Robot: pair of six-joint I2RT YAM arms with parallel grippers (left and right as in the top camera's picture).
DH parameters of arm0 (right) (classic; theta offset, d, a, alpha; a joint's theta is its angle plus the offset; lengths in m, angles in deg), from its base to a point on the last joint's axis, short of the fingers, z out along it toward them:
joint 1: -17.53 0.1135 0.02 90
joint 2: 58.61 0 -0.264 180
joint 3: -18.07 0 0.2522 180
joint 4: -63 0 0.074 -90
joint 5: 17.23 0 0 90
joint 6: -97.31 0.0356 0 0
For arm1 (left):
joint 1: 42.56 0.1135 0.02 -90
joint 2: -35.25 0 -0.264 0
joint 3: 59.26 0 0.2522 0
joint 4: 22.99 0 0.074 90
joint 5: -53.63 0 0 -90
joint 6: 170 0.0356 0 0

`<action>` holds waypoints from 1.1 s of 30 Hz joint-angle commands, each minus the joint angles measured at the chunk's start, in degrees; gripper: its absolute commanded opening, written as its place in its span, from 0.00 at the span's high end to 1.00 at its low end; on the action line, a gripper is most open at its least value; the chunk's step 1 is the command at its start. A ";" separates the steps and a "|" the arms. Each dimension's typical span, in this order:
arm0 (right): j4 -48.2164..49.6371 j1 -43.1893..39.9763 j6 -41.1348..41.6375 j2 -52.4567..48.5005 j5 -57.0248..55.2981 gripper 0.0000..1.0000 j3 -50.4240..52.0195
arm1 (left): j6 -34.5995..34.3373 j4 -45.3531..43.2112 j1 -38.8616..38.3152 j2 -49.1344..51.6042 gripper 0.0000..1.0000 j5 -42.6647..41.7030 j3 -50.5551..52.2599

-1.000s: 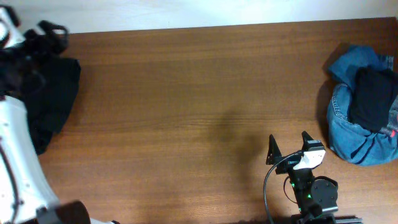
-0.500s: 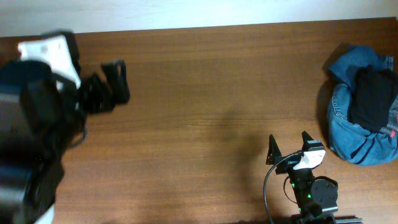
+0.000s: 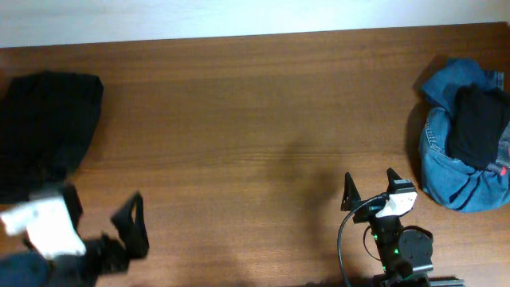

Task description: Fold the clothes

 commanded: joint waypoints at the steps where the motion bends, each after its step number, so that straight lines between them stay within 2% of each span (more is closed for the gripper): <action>1: -0.22 -0.52 0.44 0.59 0.09 0.01 0.35 | 0.85 -1.38 -0.22 -5.05 0.01 0.85 8.07; 5: -0.24 -0.52 0.44 0.59 0.11 0.01 0.35 | 0.85 -8.24 -0.22 -10.58 0.00 0.87 17.70; 10: -0.24 -0.52 0.44 0.59 0.11 0.01 0.35 | 0.85 -24.06 -0.22 -17.18 0.00 0.87 33.16; 20: -0.24 -0.52 0.44 0.59 0.09 0.01 0.35 | 0.85 -71.84 1.31 -26.51 0.01 0.66 68.13; 22: -0.24 -0.52 0.44 0.59 0.09 0.01 0.35 | 0.85 -79.06 2.75 -27.78 0.01 -0.96 73.20; 26: -0.24 -0.52 0.44 0.59 0.09 0.01 0.35 | 0.85 -84.70 5.86 -30.99 0.01 -3.85 79.67; 33: -0.24 -0.52 0.44 0.59 0.09 0.01 0.35 | 2.99 -82.90 6.16 -34.86 0.01 -3.30 84.15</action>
